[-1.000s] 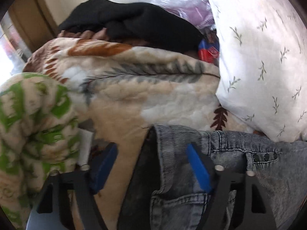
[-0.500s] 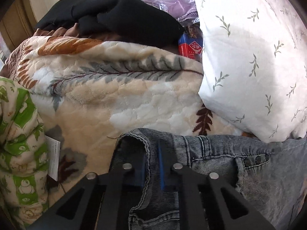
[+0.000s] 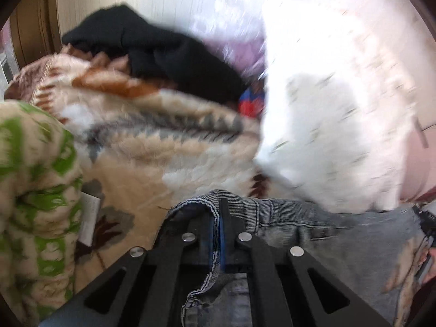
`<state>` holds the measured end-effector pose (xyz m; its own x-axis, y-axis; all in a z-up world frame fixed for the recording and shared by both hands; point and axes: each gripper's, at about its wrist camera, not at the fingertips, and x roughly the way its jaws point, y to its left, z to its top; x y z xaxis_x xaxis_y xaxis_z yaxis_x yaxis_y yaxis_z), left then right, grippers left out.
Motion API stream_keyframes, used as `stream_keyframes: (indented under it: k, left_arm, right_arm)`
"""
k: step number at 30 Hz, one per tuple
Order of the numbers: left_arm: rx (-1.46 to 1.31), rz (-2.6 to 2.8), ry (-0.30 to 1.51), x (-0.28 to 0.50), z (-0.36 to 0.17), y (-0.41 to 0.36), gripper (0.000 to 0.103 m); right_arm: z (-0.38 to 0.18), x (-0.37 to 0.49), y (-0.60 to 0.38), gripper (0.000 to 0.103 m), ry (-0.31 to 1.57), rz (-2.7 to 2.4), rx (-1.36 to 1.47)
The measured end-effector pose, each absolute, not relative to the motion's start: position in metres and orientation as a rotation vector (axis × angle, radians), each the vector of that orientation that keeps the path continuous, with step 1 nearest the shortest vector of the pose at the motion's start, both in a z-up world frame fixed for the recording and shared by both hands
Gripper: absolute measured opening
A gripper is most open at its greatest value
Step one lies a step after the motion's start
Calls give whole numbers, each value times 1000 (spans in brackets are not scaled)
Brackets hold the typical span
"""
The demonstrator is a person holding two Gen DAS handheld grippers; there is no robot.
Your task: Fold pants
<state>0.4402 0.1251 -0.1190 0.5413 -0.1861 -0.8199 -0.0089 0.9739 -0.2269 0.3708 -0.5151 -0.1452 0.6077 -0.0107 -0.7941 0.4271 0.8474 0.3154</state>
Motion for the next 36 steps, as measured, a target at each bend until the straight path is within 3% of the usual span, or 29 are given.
stream_keyframes:
  k: [5,12,24,29,33,36]
  left_arm:
    - [-248,-166,911,391,-66,130,4]
    - [-259,-220,858,301,-40,147,4]
    - [-219,-213,1029,171,-120,164,5]
    - [-205,-178,1051,146,-137,168,8]
    - [-125,-147,1039,130,-130,165,16]
    - [-91,-115,1002,117,-114,162,16]
  right_arm:
    - [-91,295,-517,20,743,-212,589]
    - [-48,173,-489,20,637,-172,615]
    - [-151,21,-480,20,832,-197,735]
    - [-176,-10,-484,31,865,-184,863]
    - [-172,-29,-480,55,906,-202,848]
    - [-156,-39,-479,56,874,-210,812]
